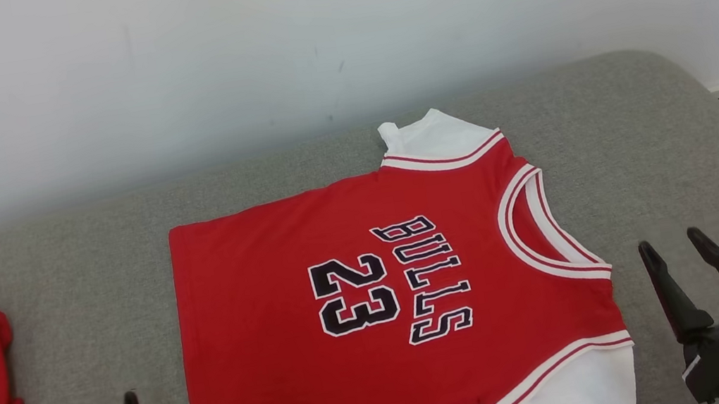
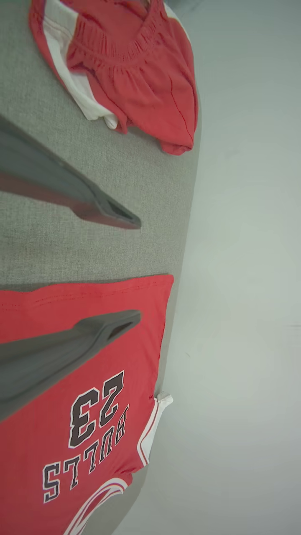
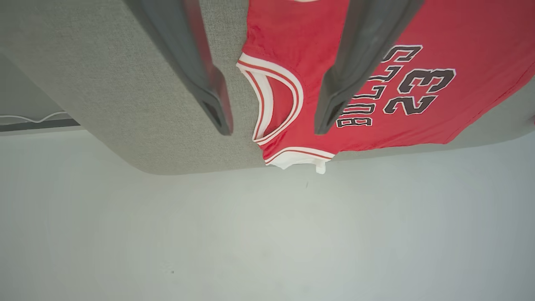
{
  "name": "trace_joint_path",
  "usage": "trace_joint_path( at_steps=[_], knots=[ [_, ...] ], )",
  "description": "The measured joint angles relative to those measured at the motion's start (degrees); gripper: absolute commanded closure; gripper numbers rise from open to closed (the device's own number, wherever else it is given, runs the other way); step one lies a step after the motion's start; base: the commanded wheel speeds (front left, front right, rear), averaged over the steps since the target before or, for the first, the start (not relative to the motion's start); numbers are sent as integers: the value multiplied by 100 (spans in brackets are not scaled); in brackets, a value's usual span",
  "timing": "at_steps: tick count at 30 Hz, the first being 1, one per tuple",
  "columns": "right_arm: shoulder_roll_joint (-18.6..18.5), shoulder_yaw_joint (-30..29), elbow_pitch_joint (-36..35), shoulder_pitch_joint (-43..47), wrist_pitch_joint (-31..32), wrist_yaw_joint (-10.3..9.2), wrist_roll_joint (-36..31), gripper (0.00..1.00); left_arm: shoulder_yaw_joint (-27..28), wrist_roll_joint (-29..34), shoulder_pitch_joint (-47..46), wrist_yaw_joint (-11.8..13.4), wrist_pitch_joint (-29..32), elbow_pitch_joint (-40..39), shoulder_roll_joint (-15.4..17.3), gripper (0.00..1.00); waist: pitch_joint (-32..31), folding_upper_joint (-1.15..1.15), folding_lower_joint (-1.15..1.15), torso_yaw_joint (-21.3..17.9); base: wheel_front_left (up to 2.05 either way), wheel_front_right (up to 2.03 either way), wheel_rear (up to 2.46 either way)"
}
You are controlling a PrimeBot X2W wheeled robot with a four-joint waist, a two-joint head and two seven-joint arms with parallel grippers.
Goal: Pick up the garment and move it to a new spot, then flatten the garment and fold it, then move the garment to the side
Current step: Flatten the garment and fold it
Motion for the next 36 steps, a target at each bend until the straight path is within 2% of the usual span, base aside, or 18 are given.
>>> trace_joint_path(
  at_steps=[9,17,26,36],
  knots=[
    [465,-378,160,338,-51,-3,-154,0,526,586,341,0,-8,-130,-467,0,-26,0,0,12,0,0,0],
    [730,-712,246,457,-68,-4,-495,0,683,967,526,0,-16,-260,-726,0,-36,0,0,22,0,0,0],
    [900,-869,271,525,-69,-4,-766,0,746,1209,526,0,-16,-370,-782,0,-50,0,0,29,0,0,0],
    [968,-770,335,531,-69,-4,-855,0,699,1267,542,0,11,-366,-780,0,-49,0,0,20,0,0,0]
  ],
)
